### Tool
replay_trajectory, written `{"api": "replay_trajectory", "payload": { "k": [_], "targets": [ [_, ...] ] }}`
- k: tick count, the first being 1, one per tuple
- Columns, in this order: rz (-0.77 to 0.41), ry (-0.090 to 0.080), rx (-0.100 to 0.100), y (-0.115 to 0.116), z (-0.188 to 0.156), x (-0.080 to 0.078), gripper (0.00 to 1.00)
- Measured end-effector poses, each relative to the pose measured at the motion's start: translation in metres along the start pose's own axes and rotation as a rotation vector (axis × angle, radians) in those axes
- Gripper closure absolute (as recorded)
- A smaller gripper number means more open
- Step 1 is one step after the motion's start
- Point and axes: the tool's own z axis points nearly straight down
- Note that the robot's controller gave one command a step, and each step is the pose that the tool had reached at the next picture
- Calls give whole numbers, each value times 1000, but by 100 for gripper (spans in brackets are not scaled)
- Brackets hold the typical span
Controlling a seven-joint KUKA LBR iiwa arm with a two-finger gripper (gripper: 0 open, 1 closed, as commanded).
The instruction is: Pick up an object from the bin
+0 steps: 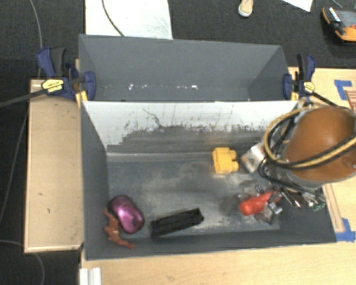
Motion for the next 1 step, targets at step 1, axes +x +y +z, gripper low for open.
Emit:
{"api": "replay_trajectory", "payload": {
  "k": [1],
  "targets": [
    [12, -5, 3, -1, -54, -2, 100]
  ]
}}
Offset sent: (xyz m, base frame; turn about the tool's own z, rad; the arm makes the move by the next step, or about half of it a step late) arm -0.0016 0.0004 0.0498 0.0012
